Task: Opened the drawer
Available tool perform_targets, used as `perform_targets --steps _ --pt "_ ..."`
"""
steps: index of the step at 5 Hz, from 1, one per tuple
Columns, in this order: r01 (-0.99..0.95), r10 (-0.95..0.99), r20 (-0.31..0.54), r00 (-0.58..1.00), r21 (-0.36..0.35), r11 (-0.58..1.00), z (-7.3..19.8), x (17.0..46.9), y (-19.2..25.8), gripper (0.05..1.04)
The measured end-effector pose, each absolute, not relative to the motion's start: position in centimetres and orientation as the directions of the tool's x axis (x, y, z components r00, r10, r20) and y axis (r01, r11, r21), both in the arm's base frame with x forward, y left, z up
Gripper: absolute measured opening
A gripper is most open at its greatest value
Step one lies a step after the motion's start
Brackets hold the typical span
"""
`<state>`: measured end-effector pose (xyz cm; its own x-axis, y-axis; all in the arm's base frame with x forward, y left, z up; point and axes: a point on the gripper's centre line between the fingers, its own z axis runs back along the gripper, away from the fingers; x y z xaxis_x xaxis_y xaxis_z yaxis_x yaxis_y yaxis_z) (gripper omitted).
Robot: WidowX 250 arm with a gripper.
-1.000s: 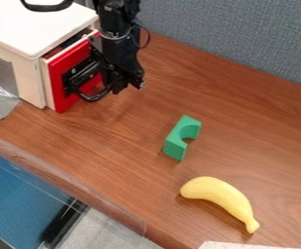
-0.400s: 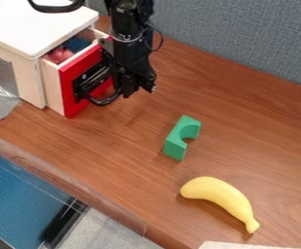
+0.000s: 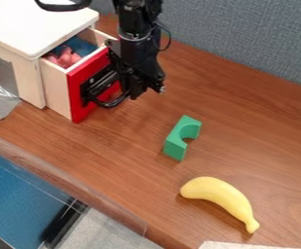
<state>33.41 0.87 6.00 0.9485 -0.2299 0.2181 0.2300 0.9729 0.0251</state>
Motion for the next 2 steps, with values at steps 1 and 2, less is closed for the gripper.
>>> perform_targets --steps 1,2 --pt "0.212 -0.203 0.193 0.96 -0.03 0.977 6.7 33.3 -0.7 0.137" --pt "0.214 -0.202 0.193 0.96 -0.044 0.976 7.1 33.5 -1.9 0.128"
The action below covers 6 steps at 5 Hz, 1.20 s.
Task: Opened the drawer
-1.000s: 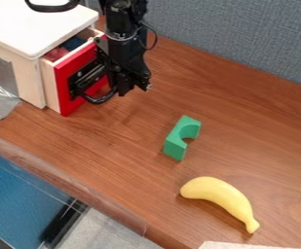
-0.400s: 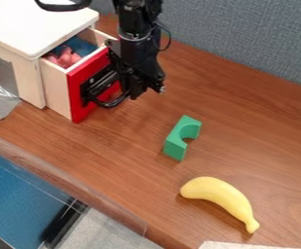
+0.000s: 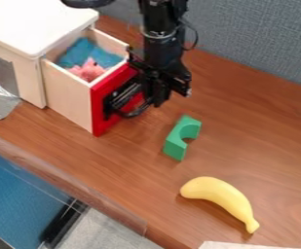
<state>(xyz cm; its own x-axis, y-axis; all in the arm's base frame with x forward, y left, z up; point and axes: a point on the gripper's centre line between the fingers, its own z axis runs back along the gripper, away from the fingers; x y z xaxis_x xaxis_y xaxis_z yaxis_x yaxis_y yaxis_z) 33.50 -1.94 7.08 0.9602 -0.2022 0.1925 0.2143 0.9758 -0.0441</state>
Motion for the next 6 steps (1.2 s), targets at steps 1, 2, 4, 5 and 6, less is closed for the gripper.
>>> perform_targets --steps 1,2,4,5,6 --pt "0.21 -0.197 0.186 0.963 -0.053 0.976 7.0 33.8 -2.1 0.128" --pt "0.203 -0.189 0.176 0.966 -0.064 0.977 6.4 33.9 -2.2 0.128" --pt "0.13 -0.116 0.128 0.985 -0.11 0.985 5.6 34.7 -1.7 0.125" --pt "0.11 -0.093 0.133 0.987 -0.123 0.986 5.9 35.3 -1.4 0.117" --pt "0.104 -0.088 0.126 0.988 -0.13 0.986 6.1 35.4 -1.3 0.143"
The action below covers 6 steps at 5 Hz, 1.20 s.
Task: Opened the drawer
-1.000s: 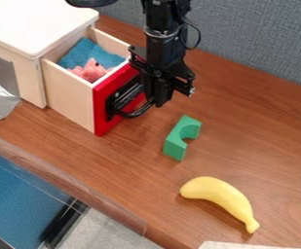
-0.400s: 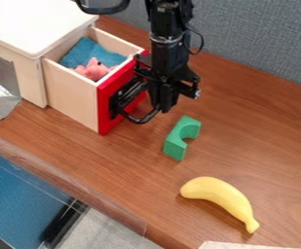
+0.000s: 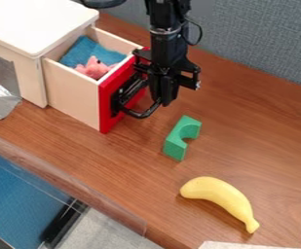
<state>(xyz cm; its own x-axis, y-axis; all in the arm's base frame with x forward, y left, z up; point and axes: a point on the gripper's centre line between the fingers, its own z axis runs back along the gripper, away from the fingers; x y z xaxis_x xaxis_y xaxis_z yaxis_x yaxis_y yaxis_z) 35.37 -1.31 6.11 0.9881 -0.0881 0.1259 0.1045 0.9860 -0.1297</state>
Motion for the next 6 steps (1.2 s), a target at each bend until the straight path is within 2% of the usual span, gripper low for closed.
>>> perform_targets --steps 1,2,3,4,5,6 --pt "0.116 -0.099 0.122 0.988 -0.143 0.983 6.6 35.6 -1.3 0.349" --pt "0.141 -0.124 0.121 0.985 -0.147 0.979 7.0 35.3 -1.5 0.658" --pt "0.229 -0.208 0.196 0.958 -0.091 0.969 9.6 34.9 -1.3 0.945" --pt "0.282 -0.258 0.253 0.932 -0.062 0.957 12.1 33.3 -1.3 1.008" --pt "0.331 -0.315 0.312 0.896 0.002 0.944 14.8 31.3 -0.3 1.001" --pt "0.342 -0.339 0.325 0.883 0.049 0.938 15.6 28.5 0.9 1.001"
